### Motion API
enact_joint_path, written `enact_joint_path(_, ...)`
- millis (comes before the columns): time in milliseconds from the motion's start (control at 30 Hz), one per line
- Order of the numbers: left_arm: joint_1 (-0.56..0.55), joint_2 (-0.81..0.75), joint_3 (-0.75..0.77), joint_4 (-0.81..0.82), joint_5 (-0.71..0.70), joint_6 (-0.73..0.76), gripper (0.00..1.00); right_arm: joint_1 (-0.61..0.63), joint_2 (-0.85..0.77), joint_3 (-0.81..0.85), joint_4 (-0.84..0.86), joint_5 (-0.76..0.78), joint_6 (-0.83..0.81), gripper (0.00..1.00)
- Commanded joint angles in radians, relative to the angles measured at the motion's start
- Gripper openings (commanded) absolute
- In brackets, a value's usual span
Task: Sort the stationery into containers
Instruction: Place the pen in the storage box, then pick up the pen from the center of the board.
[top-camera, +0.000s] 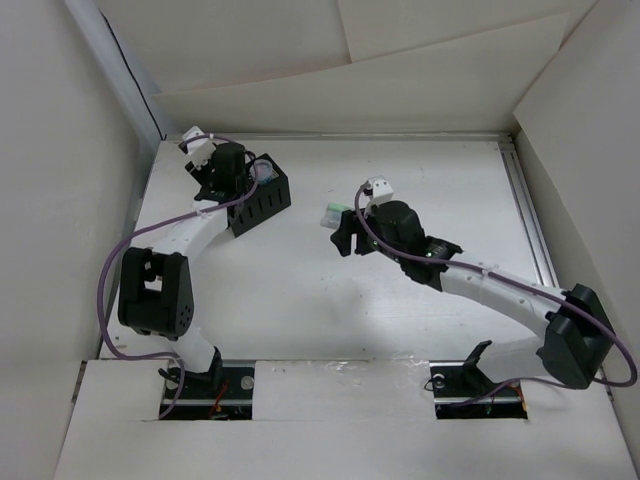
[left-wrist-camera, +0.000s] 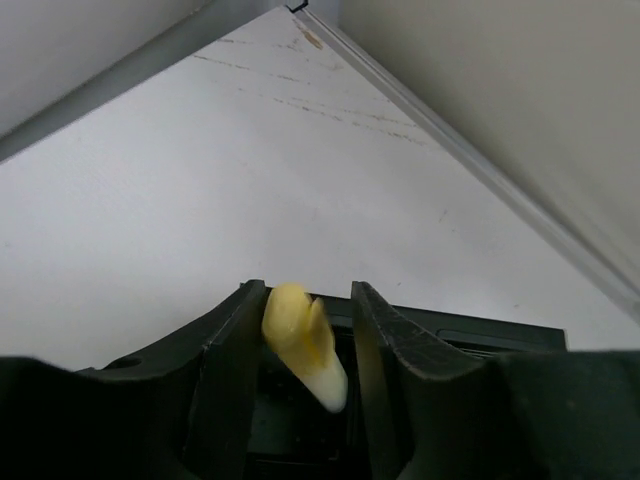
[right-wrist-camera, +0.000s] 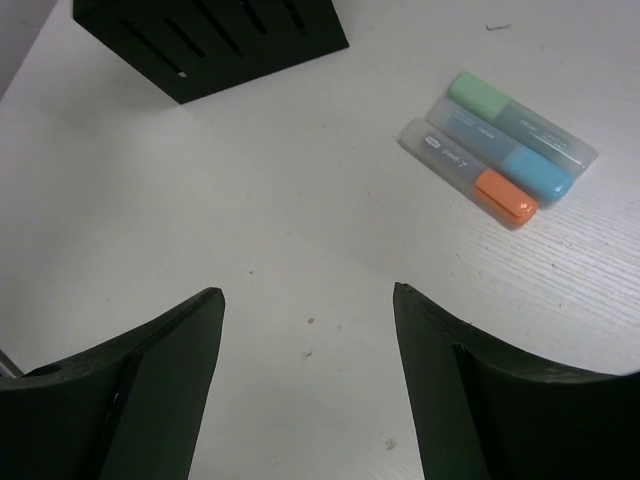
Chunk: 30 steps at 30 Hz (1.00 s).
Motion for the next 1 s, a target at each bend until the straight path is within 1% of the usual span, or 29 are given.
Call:
enact_joint_path(0, 0.000, -0.031, -0.020, 0.053, 0.004, -0.027, 0.37, -0.021, 0.035, 0.008, 0.042, 0.041, 0.018, 0.75)
enact_joint_path(100, 0.000, -0.074, -0.066, 0.064, 0.035, -0.049, 0.51, -0.043, 0.063, 0.017, 0.042, 0.041, 0.027, 0.75)
enact_joint_path(200, -0.010, -0.124, -0.107, 0.098, 0.047, -0.058, 0.56, -0.055, 0.090, 0.017, 0.042, 0.051, 0.027, 0.76)
enact_joint_path(267, -0.020, -0.150, -0.141, 0.110, 0.047, -0.081, 0.57, -0.064, 0.126, 0.027, 0.042, 0.065, 0.037, 0.76)
enact_joint_path(300, -0.050, -0.182, -0.150, 0.119, 0.047, -0.081, 0.55, -0.075, 0.139, 0.027, 0.042, 0.076, 0.037, 0.76)
enact_joint_path(333, -0.061, -0.204, -0.181, 0.142, 0.058, -0.092, 0.52, -0.075, 0.153, 0.037, 0.042, 0.076, 0.037, 0.73)
enact_joint_path(367, -0.073, -0.224, -0.201, 0.163, 0.072, -0.092, 0.47, -0.089, 0.184, 0.037, 0.042, 0.076, 0.037, 0.60)
enact_joint_path(433, -0.104, -0.288, -0.242, 0.197, 0.148, -0.109, 0.43, -0.112, 0.218, 0.050, 0.042, 0.076, 0.047, 0.33)
enact_joint_path(467, -0.116, -0.305, -0.280, 0.229, 0.179, -0.118, 0.41, -0.112, 0.251, 0.062, 0.042, 0.076, 0.047, 0.13)
enact_joint_path(500, -0.130, -0.319, -0.296, 0.230, 0.220, -0.118, 0.38, -0.127, 0.268, 0.074, 0.042, 0.076, 0.047, 0.08)
enact_joint_path(533, -0.158, -0.346, -0.314, 0.242, 0.251, -0.135, 0.36, -0.136, 0.285, 0.074, 0.032, 0.076, 0.047, 0.05)
enact_joint_path(567, -0.173, -0.356, -0.333, 0.271, 0.279, -0.135, 0.36, -0.153, 0.302, 0.098, 0.032, 0.076, 0.058, 0.05)
enact_joint_path(600, -0.190, -0.365, -0.368, 0.271, 0.292, -0.135, 0.36, -0.162, 0.337, 0.108, 0.010, 0.076, 0.058, 0.07)
enact_joint_path(633, -0.208, -0.377, -0.385, 0.280, 0.324, -0.135, 0.36, -0.172, 0.354, 0.117, 0.010, 0.076, 0.058, 0.13)
enact_joint_path(667, -0.234, -0.377, -0.400, 0.292, 0.348, -0.135, 0.36, -0.187, 0.369, 0.135, -0.005, 0.085, 0.058, 0.21)
enact_joint_path(700, -0.235, -0.387, -0.434, 0.306, 0.369, -0.150, 0.36, -0.187, 0.397, 0.145, -0.014, 0.085, 0.067, 0.37)
enact_joint_path(733, -0.244, -0.387, -0.458, 0.325, 0.397, -0.150, 0.36, -0.198, 0.408, 0.145, -0.014, 0.096, 0.067, 0.44)
enact_joint_path(767, -0.244, -0.397, -0.481, 0.351, 0.465, -0.161, 0.36, -0.198, 0.417, 0.158, -0.014, 0.096, 0.067, 0.52)
enact_joint_path(800, -0.244, -0.406, -0.513, 0.363, 0.483, -0.170, 0.36, -0.208, 0.435, 0.172, -0.024, 0.096, 0.067, 0.62)
enact_joint_path(900, -0.244, -0.417, -0.552, 0.389, 0.564, -0.179, 0.36, -0.208, 0.472, 0.203, -0.024, 0.076, 0.058, 0.73)
enact_joint_path(967, -0.244, -0.417, -0.563, 0.389, 0.592, -0.179, 0.36, -0.208, 0.518, 0.240, -0.050, 0.067, 0.044, 0.75)
